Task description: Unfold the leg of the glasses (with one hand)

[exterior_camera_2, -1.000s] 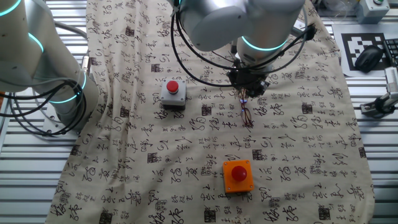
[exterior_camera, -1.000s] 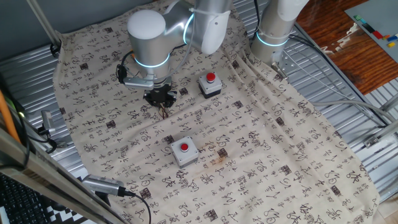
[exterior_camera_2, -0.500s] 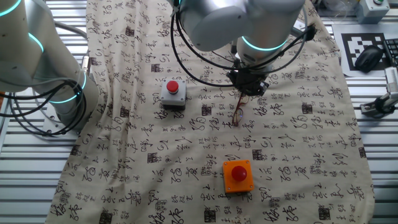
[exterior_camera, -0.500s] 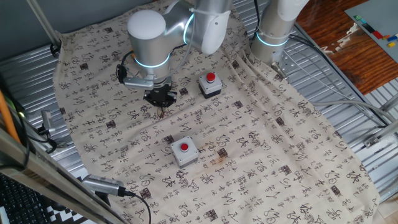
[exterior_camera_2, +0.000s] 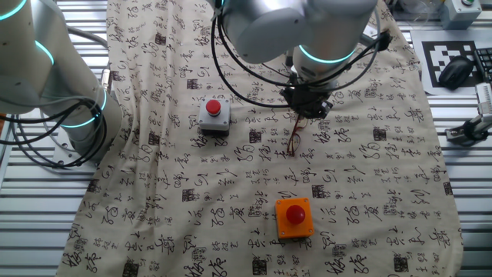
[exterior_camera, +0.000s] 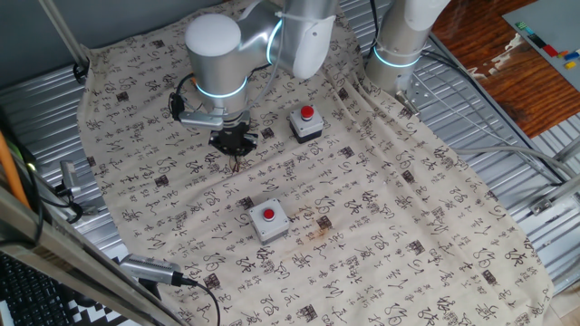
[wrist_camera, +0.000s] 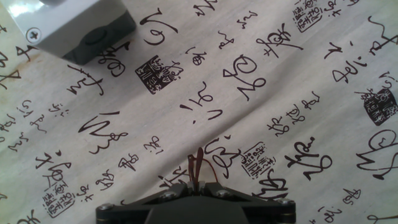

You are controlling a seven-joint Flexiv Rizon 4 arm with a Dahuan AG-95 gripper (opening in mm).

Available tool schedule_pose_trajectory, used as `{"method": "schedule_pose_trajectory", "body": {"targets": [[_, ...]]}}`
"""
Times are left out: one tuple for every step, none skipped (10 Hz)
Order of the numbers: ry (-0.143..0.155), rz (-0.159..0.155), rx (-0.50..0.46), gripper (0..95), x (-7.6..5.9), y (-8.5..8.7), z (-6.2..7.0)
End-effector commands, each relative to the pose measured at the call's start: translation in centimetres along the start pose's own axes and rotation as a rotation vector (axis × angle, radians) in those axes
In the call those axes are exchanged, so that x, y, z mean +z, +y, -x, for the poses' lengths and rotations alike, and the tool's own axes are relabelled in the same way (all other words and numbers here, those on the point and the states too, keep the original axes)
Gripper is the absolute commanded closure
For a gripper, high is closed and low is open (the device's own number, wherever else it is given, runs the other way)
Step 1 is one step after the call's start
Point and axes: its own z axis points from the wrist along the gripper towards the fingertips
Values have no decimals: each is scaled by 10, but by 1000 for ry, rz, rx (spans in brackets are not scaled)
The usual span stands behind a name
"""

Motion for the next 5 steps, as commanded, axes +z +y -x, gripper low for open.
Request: {"method": "schedule_pose_trajectory", "body": {"targets": [[0,1,0,950,-3,1,0],[1,2,1,950,-4,1,0],[2,2,1,950,-5,1,0],[2,3,0,950,-7,1,-1],[2,4,-1,950,-9,2,-1]]}}
